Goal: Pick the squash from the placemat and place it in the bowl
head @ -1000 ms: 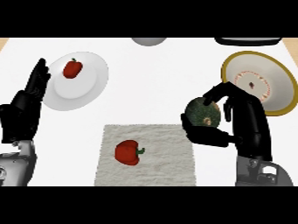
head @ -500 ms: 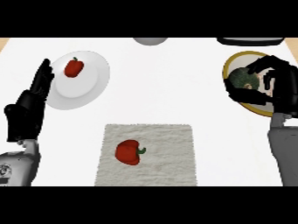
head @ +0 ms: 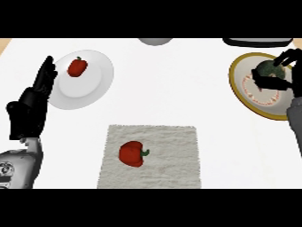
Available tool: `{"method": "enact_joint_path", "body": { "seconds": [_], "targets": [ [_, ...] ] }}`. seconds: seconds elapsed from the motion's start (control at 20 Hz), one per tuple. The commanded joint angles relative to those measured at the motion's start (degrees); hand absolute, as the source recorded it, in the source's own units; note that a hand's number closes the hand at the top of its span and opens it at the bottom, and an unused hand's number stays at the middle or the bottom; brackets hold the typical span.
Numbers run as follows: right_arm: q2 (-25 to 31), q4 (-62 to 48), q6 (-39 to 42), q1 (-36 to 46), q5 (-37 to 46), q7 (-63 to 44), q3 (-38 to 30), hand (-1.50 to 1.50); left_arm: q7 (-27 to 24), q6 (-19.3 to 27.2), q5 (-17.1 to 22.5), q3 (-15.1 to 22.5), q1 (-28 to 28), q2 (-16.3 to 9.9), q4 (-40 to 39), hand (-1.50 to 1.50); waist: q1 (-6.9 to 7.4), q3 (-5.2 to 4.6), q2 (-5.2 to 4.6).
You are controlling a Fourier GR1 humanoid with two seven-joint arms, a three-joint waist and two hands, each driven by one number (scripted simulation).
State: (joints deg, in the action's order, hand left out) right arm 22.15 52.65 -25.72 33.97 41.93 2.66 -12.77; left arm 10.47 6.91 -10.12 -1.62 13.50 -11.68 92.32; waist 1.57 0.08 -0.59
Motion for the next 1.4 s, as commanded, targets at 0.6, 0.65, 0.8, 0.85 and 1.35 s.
{"method": "enact_joint_path", "body": {
  "seconds": [0.6,0.65,0.8,0.85,1.35],
  "targets": [
    [6.40,-32.64,10.86,11.83,-14.15,24.45,-14.45,-1.50,-2.54,-0.94,0.48,-0.16,1.70,0.60,-2.20,0.00,1.74,0.24,-0.96],
    [3.79,-33.41,8.12,12.14,-14.34,26.13,-14.76,-1.50,-0.19,0.17,-0.62,0.67,3.31,1.49,-1.88,0.00,1.84,0.27,-0.97],
    [6.88,-34.49,9.92,13.34,-17.26,29.89,-18.02,-1.50,-0.70,-1.86,1.37,-0.94,2.79,-0.15,-1.32,0.00,1.96,0.25,-0.97],
    [7.19,-36.04,9.85,12.11,-17.72,31.19,-18.78,-1.50,-0.43,-2.33,1.24,-0.90,2.22,-0.74,-0.63,0.00,2.08,0.26,-0.99],
    [15.97,-39.12,25.00,9.41,-25.06,35.30,-24.37,-1.50,2.18,-2.80,1.57,-2.54,0.23,-1.63,1.53,0.00,-0.06,0.07,0.10]
  ]
}}
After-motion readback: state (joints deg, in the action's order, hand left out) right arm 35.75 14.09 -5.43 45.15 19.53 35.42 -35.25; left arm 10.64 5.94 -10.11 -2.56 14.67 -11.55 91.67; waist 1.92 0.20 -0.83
